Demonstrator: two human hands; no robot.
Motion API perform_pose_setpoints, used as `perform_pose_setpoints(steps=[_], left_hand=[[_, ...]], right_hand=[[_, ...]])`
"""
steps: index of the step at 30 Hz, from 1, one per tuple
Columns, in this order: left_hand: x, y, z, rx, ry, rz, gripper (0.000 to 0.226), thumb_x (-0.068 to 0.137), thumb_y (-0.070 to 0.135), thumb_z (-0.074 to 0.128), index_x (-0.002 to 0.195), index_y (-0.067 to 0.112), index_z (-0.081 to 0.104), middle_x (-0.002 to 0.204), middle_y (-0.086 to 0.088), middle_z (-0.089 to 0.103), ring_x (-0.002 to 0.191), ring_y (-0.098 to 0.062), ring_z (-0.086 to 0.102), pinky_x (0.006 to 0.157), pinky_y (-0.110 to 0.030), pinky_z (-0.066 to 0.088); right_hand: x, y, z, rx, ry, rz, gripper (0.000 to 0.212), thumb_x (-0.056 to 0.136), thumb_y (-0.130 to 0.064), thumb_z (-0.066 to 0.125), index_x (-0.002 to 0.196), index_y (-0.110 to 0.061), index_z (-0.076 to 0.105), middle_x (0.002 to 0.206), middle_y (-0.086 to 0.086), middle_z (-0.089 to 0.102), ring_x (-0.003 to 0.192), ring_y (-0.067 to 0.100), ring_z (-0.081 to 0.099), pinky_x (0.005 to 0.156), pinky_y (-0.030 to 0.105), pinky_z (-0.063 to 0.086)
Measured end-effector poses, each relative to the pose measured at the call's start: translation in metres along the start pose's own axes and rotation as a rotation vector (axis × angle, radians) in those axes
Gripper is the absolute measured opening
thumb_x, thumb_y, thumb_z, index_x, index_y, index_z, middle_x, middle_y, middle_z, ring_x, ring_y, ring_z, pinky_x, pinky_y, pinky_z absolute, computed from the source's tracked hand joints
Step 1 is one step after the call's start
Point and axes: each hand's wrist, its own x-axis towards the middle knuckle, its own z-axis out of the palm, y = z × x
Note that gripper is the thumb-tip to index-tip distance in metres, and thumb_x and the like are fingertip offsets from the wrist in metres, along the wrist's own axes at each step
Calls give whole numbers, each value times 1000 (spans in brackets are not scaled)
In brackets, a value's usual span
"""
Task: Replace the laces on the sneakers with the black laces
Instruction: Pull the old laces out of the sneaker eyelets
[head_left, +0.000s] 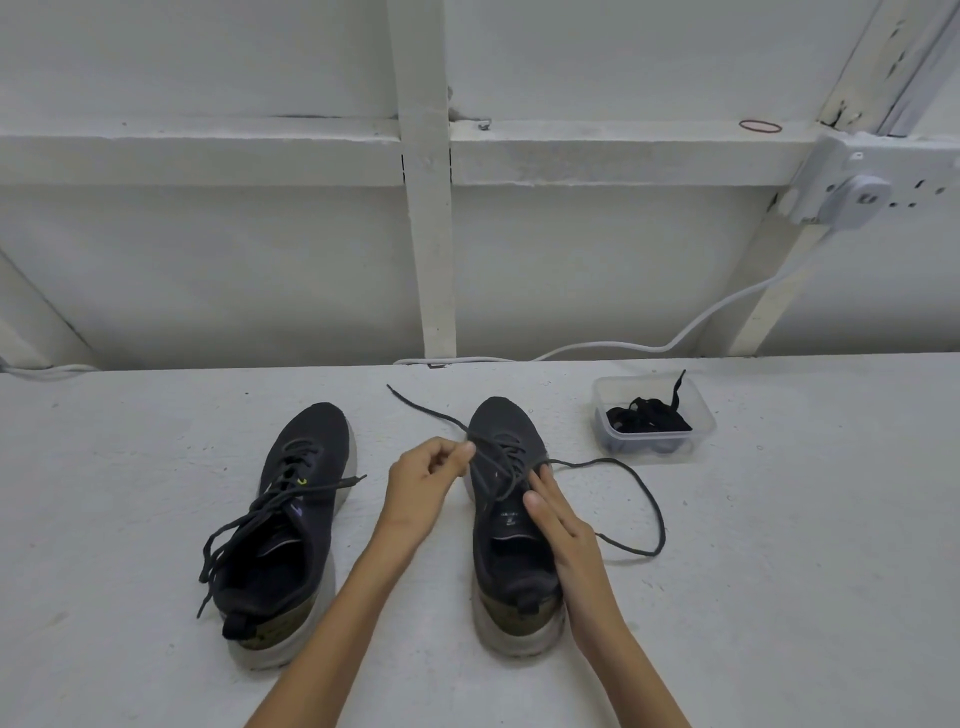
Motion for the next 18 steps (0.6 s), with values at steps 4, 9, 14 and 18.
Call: perform_pose_setpoints(steps=[4, 9, 14, 18], left_hand=[[-15, 0, 4, 4, -141, -56, 33, 87, 41, 66, 69, 14, 68, 58, 13, 59, 51, 2, 45, 60, -16, 38], [-9, 5, -8, -11, -11, 42, 27, 90, 26, 66, 65, 17, 61, 48, 17, 48, 48, -1, 37, 57, -20, 33], [-6, 8, -10, -114, 60, -63, 43, 87, 41, 65, 75, 0, 66, 55, 9, 51, 54, -9, 39, 57, -22, 35], [-25, 5, 6, -66, -157, -72, 28, 83, 34, 71, 73, 8, 69, 56, 12, 60, 50, 1, 47, 54, -12, 38]], right_hand=[[1, 1, 1, 16, 8, 6, 36, 87, -37, 63, 121, -47, 59, 149, -19, 40, 142, 2, 32, 121, 34, 25], [1, 2, 1, 27, 13, 4, 35, 88, -35, 64, 122, -45, 59, 149, -19, 41, 140, 0, 34, 120, 32, 25], [1, 3, 1, 29, 17, 1, 40, 89, -36, 63, 128, -38, 60, 149, -18, 41, 140, 0, 34, 120, 32, 25], [1, 4, 1, 54, 17, 4, 41, 89, -34, 63, 130, -33, 60, 151, -15, 41, 140, 2, 35, 120, 33, 26]])
